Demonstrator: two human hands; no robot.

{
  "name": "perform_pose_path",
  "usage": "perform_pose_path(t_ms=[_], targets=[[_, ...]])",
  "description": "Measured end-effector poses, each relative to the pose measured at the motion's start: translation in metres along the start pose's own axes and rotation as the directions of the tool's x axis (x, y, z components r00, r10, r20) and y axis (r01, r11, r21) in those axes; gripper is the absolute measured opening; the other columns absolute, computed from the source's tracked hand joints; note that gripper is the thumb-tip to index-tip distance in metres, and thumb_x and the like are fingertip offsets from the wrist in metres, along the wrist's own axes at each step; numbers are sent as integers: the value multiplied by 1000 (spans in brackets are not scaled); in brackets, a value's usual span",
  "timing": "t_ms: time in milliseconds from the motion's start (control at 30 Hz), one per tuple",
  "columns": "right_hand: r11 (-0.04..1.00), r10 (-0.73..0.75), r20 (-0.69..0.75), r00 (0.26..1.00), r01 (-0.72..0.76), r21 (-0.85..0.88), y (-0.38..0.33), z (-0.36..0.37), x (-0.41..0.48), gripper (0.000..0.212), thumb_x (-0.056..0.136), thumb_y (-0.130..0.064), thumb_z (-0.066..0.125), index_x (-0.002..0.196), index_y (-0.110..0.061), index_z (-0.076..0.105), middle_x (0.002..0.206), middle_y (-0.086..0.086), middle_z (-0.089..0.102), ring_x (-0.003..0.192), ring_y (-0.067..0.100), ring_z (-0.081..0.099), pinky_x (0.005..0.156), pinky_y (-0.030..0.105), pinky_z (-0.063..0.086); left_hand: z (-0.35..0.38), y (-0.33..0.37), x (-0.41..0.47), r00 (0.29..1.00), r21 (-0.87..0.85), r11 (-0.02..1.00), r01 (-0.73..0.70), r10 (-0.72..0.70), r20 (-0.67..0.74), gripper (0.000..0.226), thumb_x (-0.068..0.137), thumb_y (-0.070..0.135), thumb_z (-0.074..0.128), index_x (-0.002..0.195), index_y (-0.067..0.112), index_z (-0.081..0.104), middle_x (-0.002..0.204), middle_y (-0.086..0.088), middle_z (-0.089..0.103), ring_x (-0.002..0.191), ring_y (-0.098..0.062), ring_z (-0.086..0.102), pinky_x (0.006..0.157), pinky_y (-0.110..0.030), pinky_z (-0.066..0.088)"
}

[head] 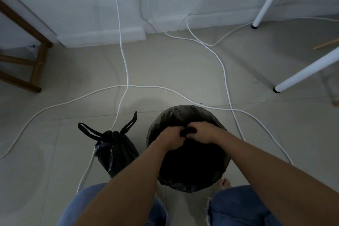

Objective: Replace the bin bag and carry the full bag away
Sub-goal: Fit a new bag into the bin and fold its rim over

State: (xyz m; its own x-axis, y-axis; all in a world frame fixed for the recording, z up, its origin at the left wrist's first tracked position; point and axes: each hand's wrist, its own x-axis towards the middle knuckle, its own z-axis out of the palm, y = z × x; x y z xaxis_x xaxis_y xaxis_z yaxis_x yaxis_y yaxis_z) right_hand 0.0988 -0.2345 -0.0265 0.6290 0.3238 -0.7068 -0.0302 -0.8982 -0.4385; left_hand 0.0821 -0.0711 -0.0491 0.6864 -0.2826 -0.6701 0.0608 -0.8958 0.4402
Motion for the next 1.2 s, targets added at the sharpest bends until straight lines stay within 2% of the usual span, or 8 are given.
perform_pose_path(t_ms=[167,333,400,500,567,700,1033,1200], targets=[[981,93,-89,992,-75,179,14,-17,11,57,85,-37,65,136,-17,50,140,6,54,127,23,51,102,28,37,-21,-9,16,992,-39,993,108,-110,-53,63,88,26,58,147,15,37,144,-17,50,132,-32,47,110,-36,38],[958,111,-114,987,-76,277,13,-27,14,43,86,-34,66,123,-12,62,126,8,64,116,23,59,93,27,43,-29,-8,5,984,72,997,2,11,-178,27,85,22,55,106,14,70,109,-13,71,105,-32,64,89,-36,51],[913,64,-100,993,-18,408,9,-33,8,26,85,-29,68,103,-9,69,102,10,73,96,27,69,76,26,48,-32,-4,-4,907,167,981,-101,160,-389,21,82,14,54,95,14,70,99,-9,69,95,-31,62,81,-38,52],[968,3,-502,865,123,217,11,-45,-10,22,77,-34,73,82,-16,61,81,0,62,78,22,60,63,23,42,-37,-3,-16,713,366,925,-100,323,-622,28,78,15,59,106,16,58,106,-3,54,95,-24,50,78,-36,46],[998,-34,-608,793,57,18,21,-40,-17,44,68,-41,74,99,-18,54,102,3,54,95,23,52,78,34,46,-39,-8,-20,771,367,930,13,224,-597,51,82,21,62,130,18,44,121,-2,48,105,-23,48,86,-36,45],[992,126,-219,968,-123,25,41,-11,-24,74,68,-20,72,127,-13,29,116,18,52,101,36,57,77,40,50,-38,-18,-20,927,109,980,167,-119,-355,52,89,8,53,136,15,33,119,-15,55,102,-35,60,82,-43,49],[991,126,-247,961,-109,81,46,-33,-12,50,86,-11,52,132,-10,34,116,26,57,107,40,58,75,32,43,-41,-36,-28,942,-140,958,250,-274,-195,33,86,6,48,119,2,44,116,-24,59,109,-40,57,83,-40,45],[982,166,-366,916,-121,143,36,-47,-23,74,80,-31,70,141,-11,31,135,18,48,123,35,49,98,38,43,-27,-33,-44,898,-399,843,360,-429,-97,42,80,15,45,120,4,50,116,-20,60,104,-39,61,89,-44,55]])
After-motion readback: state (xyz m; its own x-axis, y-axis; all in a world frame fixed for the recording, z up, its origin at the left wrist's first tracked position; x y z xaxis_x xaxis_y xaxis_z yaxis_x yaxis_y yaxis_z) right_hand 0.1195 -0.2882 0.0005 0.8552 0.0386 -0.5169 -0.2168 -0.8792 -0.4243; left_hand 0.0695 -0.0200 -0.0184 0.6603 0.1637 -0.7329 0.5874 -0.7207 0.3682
